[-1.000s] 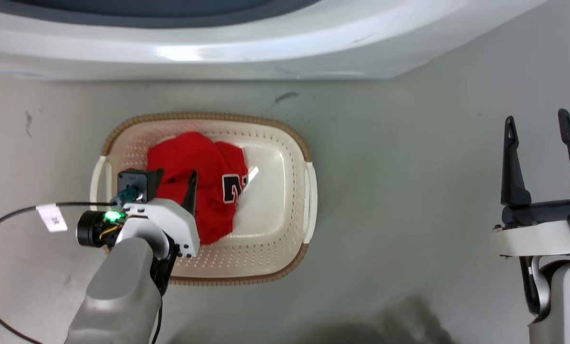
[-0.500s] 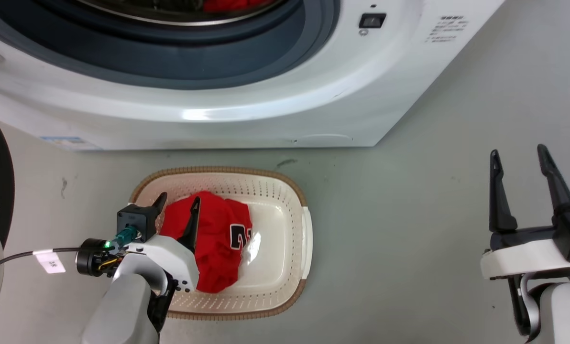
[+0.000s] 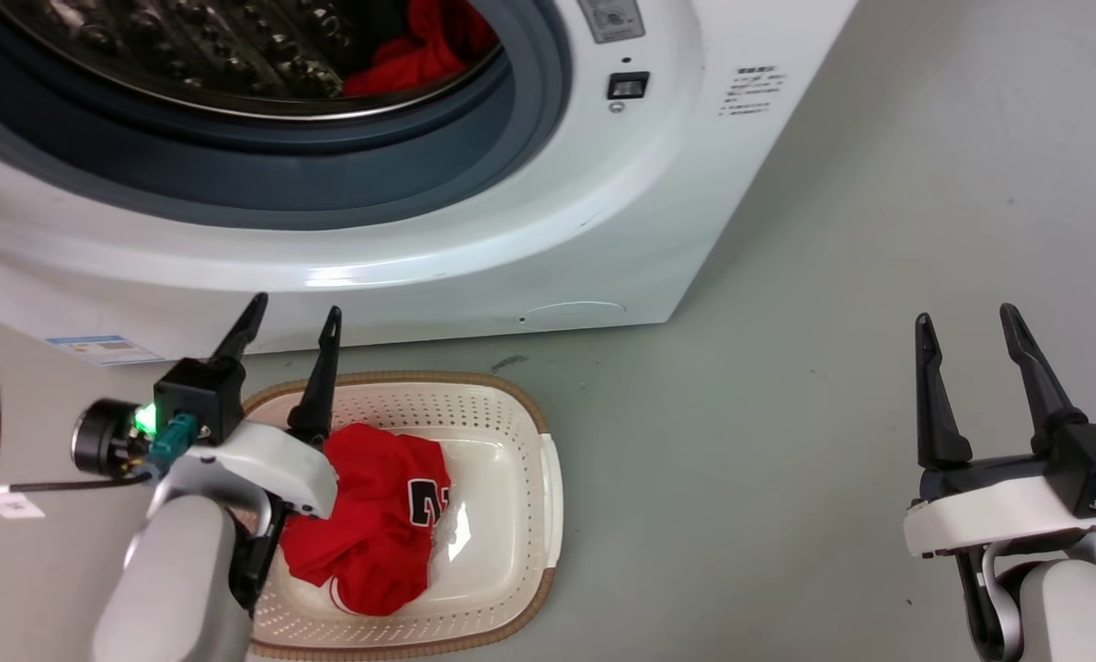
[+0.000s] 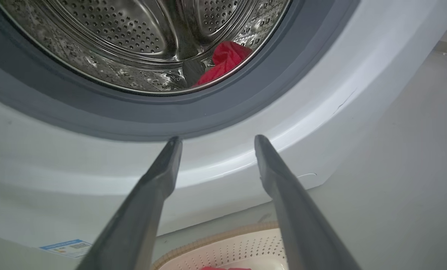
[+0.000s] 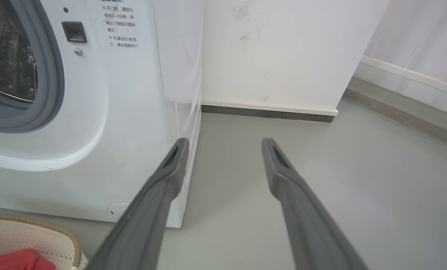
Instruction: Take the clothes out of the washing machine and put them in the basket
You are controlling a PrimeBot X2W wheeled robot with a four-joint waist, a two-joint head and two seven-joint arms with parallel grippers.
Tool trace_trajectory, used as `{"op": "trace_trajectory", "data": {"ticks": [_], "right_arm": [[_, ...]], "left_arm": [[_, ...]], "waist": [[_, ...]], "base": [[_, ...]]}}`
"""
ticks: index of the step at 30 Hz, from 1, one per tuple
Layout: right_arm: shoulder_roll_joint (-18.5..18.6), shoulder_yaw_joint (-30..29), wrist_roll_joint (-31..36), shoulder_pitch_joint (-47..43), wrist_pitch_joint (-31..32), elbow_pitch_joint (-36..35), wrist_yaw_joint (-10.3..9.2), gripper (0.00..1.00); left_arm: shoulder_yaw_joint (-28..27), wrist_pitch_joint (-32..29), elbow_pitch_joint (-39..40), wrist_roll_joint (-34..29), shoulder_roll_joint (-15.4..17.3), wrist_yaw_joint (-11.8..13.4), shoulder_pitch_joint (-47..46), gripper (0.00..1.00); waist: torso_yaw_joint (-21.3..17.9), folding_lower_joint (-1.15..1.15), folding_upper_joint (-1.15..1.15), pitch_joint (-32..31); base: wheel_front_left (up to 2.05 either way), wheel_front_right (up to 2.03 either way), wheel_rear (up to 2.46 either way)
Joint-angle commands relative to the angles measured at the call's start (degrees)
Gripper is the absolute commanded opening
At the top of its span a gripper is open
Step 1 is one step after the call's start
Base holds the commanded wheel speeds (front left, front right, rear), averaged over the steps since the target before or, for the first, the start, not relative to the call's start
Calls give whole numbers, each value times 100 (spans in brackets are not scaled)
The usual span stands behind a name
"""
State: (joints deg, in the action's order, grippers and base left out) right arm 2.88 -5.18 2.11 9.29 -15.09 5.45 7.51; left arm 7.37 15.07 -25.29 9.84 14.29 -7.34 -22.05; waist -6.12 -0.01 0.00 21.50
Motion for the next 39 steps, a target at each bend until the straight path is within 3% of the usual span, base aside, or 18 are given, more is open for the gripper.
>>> {"op": "trace_trajectory", "data": {"ticks": [1, 8, 19, 28, 33, 39], "right_arm": [[-2, 28, -121, -41, -12, 26, -4, 100], [-2, 143, -277, 80, -12, -2, -4, 100], [-5, 387, -756, 406, -12, -92, -4, 100], [-9, 756, -1136, 524, -12, -116, -4, 100], [-7, 925, -1267, 442, -12, -147, -4, 100], [-7, 1003, -1321, 376, -12, -183, -5, 100]], "left_arm": [[307, 9, 24, 155, 307, -10, -323, 100], [987, -576, 81, 588, 942, -10, -1282, 100], [1902, -2559, -444, 1600, 2001, -11, -4101, 100], [2275, -4262, -1519, 2491, 2188, -12, -6102, 100], [2324, -5058, -2063, 2639, 2237, -12, -6748, 100], [2508, -5567, -2425, 2652, 2256, -13, -7036, 100]], "waist": [[-207, 1, 0, 94], [-549, 1, 0, 469], [-1341, 1, 0, 1688], [-1903, 1, 0, 2351], [-2115, 1, 0, 2542], [-2190, 1, 0, 2668]], "base": [[0, 0, 0], [0, 0, 0], [0, 0, 0], [0, 0, 0], [0, 0, 0], [0, 0, 0]]}}
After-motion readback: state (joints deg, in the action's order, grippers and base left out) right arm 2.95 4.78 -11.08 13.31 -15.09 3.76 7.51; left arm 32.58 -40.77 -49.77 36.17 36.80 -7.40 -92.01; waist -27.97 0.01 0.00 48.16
